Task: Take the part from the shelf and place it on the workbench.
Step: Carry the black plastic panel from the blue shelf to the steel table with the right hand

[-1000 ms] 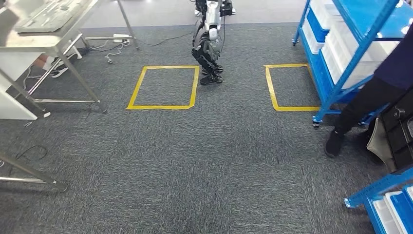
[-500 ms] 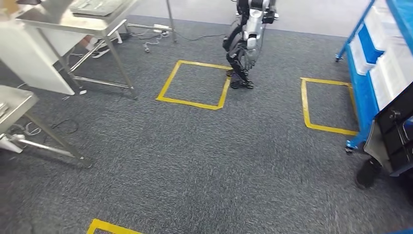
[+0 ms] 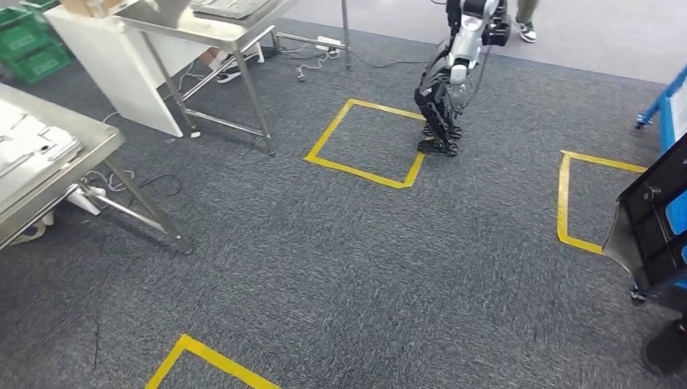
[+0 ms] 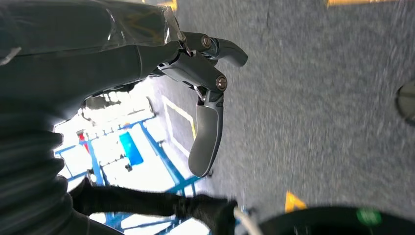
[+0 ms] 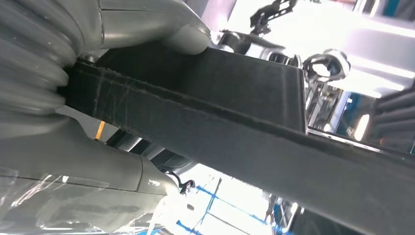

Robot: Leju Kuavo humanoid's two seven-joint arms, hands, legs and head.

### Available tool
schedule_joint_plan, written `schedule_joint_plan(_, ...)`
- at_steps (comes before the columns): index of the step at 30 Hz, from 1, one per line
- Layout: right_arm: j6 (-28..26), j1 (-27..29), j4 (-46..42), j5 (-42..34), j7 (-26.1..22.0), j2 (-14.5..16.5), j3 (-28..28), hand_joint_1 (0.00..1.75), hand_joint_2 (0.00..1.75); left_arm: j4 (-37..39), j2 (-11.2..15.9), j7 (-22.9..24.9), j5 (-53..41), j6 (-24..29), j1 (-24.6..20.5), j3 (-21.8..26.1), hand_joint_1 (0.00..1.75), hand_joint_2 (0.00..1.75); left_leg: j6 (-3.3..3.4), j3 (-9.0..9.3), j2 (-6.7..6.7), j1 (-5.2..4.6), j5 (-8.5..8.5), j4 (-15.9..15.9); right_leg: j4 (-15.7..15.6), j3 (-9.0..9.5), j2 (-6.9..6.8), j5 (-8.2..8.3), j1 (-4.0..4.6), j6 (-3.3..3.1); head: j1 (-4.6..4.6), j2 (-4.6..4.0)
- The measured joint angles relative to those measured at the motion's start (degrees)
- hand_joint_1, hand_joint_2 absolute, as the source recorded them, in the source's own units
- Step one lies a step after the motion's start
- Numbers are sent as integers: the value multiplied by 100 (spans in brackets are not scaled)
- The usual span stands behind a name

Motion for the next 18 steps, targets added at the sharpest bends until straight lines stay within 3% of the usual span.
schedule_joint_plan(2, -1, 6, -1, 2, -6, 1, -3, 175, 175, 0, 3, 0, 8, 2, -14, 0, 0, 175, 91, 535, 312, -98, 350, -1001, -29, 49, -132, -13, 2, 8, -1, 0)
schedule_joint_plan(4, -2, 18, -13, 9, -13, 2, -15, 175, 175, 0, 13, 1, 14, 7, -41, 1, 0, 175, 130, 791, 550, -175, 458, -1483, -56, 91, -262, -35, -15, 51, -1, 0)
schedule_joint_plan(6, -2, 35, -29, 19, -17, 10, -27, 175, 175, 1, 34, 2, 18, 10, -46, 1, 0, 175, 132, 820, 450, -183, 503, -1558, -62, 117, -397, -60, -36, 108, -2, 0)
schedule_joint_plan(7, 0, 55, -32, 27, -16, 18, -31, 175, 175, 2, 40, 4, 23, 11, -30, 1, 0, 175, 137, 864, 371, -171, 564, -1611, -23, 129, -359, -86, -43, 128, 0, 0)
schedule_joint_plan(9, 3, 93, -44, 45, -16, 31, -34, 175, 175, 4, 42, 22, 31, 14, -14, 1, 0, 175, 162, 952, 207, -121, 676, -1702, 387, -21, -50, -317, -36, 146, 2, -1)
schedule_joint_plan(10, 5, 109, -54, 54, -16, 35, -37, 175, 175, 5, 41, 30, 33, 13, -12, 1, 0, 175, 168, 962, 139, -107, 683, -1706, 774, -203, 154, -505, -38, 149, 4, -1)
schedule_joint_plan(11, 7, 114, -65, 59, -17, 36, -38, 175, 175, 7, 38, 37, 32, 11, -22, 0, 0, 175, 182, 963, 64, -88, 676, -1702, 1217, -439, 272, -706, -35, 160, 4, -1)
schedule_joint_plan(12, 13, 127, -74, 62, -18, 36, -39, 175, 175, 7, 28, 38, 32, 10, -30, 0, 0, 175, 185, 970, -20, -75, 672, -1699, 1583, -655, 322, -833, -33, 181, 5, 0)
schedule_joint_plan(13, 18, 143, -79, 63, -17, 39, -37, 175, 175, 7, 16, 38, 33, 6, -35, 0, 0, 175, 180, 983, -115, -61, 659, -1696, 1759, -788, 339, -841, -36, 206, 4, 0)
schedule_joint_plan(14, 26, 157, -80, 64, -17, 43, -33, 175, 175, 7, 2, 39, 33, 5, -36, 0, 0, 175, 162, 1003, -214, -41, 644, -1689, 1692, -803, 345, -721, -43, 232, 4, 0)
schedule_joint_plan(15, 37, 169, -80, 67, -19, 47, -29, 175, 175, 7, -11, 39, 34, 3, -31, 0, 0, 175, 134, 1033, -317, -15, 621, -1676, 1393, -697, 371, -497, -56, 260, 4, 0)
schedule_joint_plan(17, 61, 163, -81, 78, -29, 59, -19, 175, 175, 8, -22, 33, 34, -1, -24, 0, 0, 175, 52, 1056, -507, 18, 544, -1618, 497, -317, 654, -27, -115, 322, 8, 0)
schedule_joint_plan(18, 77, 154, -81, 88, -37, 66, -9, 175, 175, 8, -28, 29, 36, -3, -28, 0, 0, 175, 13, 1052, -590, 27, 506, -1600, 159, -162, 806, 99, -139, 321, 9, 0)
